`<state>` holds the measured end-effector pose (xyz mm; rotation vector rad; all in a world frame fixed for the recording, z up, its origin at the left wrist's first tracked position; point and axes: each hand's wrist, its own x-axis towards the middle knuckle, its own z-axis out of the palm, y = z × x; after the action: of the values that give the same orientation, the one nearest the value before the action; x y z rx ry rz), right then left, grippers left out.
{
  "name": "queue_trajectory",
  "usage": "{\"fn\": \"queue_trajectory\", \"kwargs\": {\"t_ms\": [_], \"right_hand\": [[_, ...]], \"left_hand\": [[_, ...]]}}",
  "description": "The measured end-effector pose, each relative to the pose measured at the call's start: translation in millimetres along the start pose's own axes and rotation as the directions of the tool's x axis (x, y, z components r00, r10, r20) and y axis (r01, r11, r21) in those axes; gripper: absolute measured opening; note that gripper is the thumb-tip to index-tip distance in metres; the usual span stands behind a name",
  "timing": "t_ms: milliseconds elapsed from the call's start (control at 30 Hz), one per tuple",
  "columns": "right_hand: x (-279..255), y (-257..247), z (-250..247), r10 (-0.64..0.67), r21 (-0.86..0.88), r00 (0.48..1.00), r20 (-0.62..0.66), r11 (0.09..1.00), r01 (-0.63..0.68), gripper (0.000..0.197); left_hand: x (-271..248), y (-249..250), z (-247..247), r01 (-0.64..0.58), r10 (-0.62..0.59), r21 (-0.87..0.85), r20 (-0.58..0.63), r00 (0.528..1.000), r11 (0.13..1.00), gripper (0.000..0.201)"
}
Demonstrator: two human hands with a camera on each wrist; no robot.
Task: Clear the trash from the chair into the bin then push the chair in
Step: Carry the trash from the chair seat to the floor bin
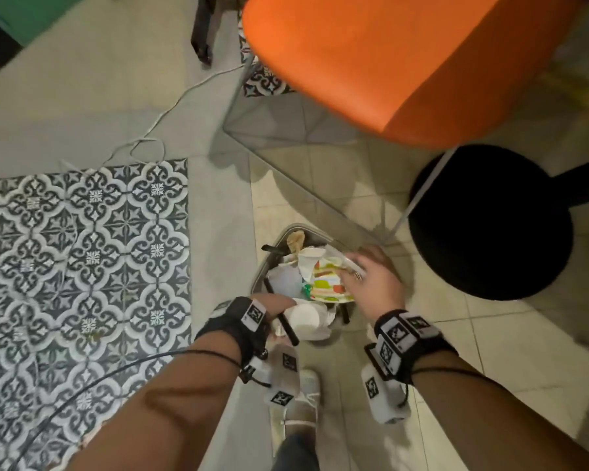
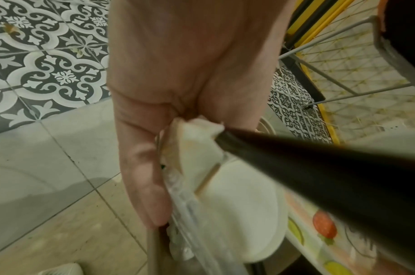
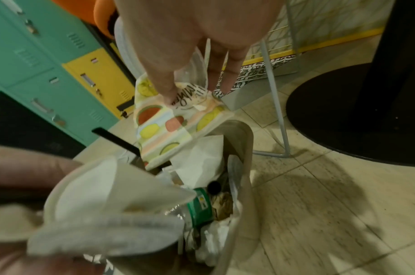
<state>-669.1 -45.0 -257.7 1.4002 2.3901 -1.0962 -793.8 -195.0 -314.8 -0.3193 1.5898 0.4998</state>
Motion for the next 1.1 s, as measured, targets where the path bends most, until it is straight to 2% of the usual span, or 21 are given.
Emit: {"fn": "queue_trajectory", "kwargs": {"t_ms": [67, 100, 200, 300, 367, 400, 433, 467, 533, 567, 667, 700, 733, 767, 800, 867, 933, 1000, 1100], "right_hand": [[0.7, 0.7, 7.7, -0.060, -0.034, 0.998, -0.010, 0.998, 0.060, 0.038], [1.4, 0.9, 12.0, -0.087, -0.063, 0.996, 0.029, 0.994, 0.089, 0.040], [-0.3, 3.3, 26.7, -0.133, -0.171, 0.954, 0.270, 0.968, 0.183, 0.054], [-8.5, 9.0, 41.0, -0.200, -0.222, 0.904, 0.377, 0.928, 0.298, 0.060], [-9.8, 11.0, 46.2, -0.173, -0.230, 0.883, 0.437, 0.927, 0.296, 0.063], [-7.5, 10.2, 47.7, -0.141, -0.231, 0.874, 0.465, 0.934, 0.273, 0.064], [-3.3, 8.1, 48.0, -0.100, -0.232, 0.866, 0.490, 0.943, 0.240, 0.066], [1.7, 4.7, 47.7, -0.055, -0.231, 0.855, 0.516, 0.952, 0.201, 0.067], [13.1, -1.4, 48.0, 0.028, -0.239, 0.830, 0.557, 0.962, 0.129, 0.072], [18.1, -3.0, 47.8, 0.055, -0.254, 0.828, 0.559, 0.961, 0.108, 0.074], [24.9, 0.2, 46.3, 0.062, -0.279, 0.856, 0.513, 0.955, 0.098, 0.074], [24.3, 3.9, 44.3, 0.056, -0.276, 0.860, 0.507, 0.956, 0.101, 0.075], [22.2, 7.1, 41.5, 0.048, -0.272, 0.861, 0.506, 0.956, 0.107, 0.076], [18.8, 10.3, 37.5, 0.037, -0.263, 0.864, 0.502, 0.958, 0.112, 0.077], [14.5, 13.0, 32.4, 0.023, -0.246, 0.869, 0.494, 0.962, 0.115, 0.077], [3.8, 17.4, 19.2, -0.014, -0.197, 0.886, 0.463, 0.973, 0.118, 0.077], [-11.1, 22.1, 1.2, -0.024, -0.146, 0.904, 0.427, 0.985, 0.095, 0.074], [-30.9, 31.4, -21.5, -0.014, -0.087, 0.926, 0.376, 0.995, 0.051, 0.069], [-67.3, 57.7, -57.6, -0.013, -0.022, 0.959, 0.282, 1.000, 0.020, 0.062]], "left_hand": [[5.0, 5.8, -4.5, 0.040, -0.037, -0.087, 0.043, 0.998, 0.995, 0.030], [3.0, 9.3, -4.9, 0.064, -0.054, -0.144, 0.067, 0.996, 0.988, 0.027], [8.3, 12.8, -3.7, 0.107, -0.087, -0.173, 0.123, 0.989, 0.979, 0.039], [10.6, 15.2, -4.4, 0.029, -0.019, -0.111, 0.095, 0.995, 0.993, 0.043], [12.1, 17.7, -2.7, -0.079, 0.079, -0.086, 0.007, 0.997, 0.993, 0.046], [14.2, 19.4, -1.3, -0.129, 0.128, -0.010, -0.034, 0.991, 0.992, 0.047], [15.4, 21.8, -1.9, -0.137, 0.135, -0.028, -0.063, 0.989, 0.990, 0.048], [13.5, 25.0, -1.7, -0.150, 0.155, 0.060, -0.075, 0.985, 0.987, 0.049], [9.1, 23.7, -0.6, -0.149, 0.211, 0.350, -0.146, 0.967, 0.925, 0.052], [9.5, 23.1, 0.0, -0.180, 0.249, 0.436, -0.108, 0.962, 0.882, 0.053], [4.1, 23.5, 6.5, -0.158, 0.269, 0.579, -0.112, 0.957, 0.800, 0.052], [-0.9, 22.1, 9.8, -0.173, 0.277, 0.550, -0.110, 0.954, 0.817, 0.049], [-2.8, 24.5, 12.8, -0.143, 0.209, 0.404, -0.123, 0.970, 0.904, 0.045], [2.0, 23.0, 14.6, -0.132, 0.185, 0.264, -0.189, 0.964, 0.955, 0.042], [5.2, 21.0, 17.9, -0.138, 0.192, 0.208, -0.271, 0.943, 0.968, 0.046], [4.0, 21.9, 23.9, -0.116, 0.211, 0.252, -0.392, 0.895, 0.961, 0.058], [-15.8, 25.5, 32.5, -0.084, 0.265, 0.382, -0.452, 0.852, 0.920, 0.060], [-45.0, 29.9, 50.0, -0.105, 0.354, 0.489, -0.451, 0.819, 0.866, 0.053], [-87.7, 32.2, 93.3, -0.221, 0.488, 0.583, -0.353, 0.798, 0.782, 0.040]]}}
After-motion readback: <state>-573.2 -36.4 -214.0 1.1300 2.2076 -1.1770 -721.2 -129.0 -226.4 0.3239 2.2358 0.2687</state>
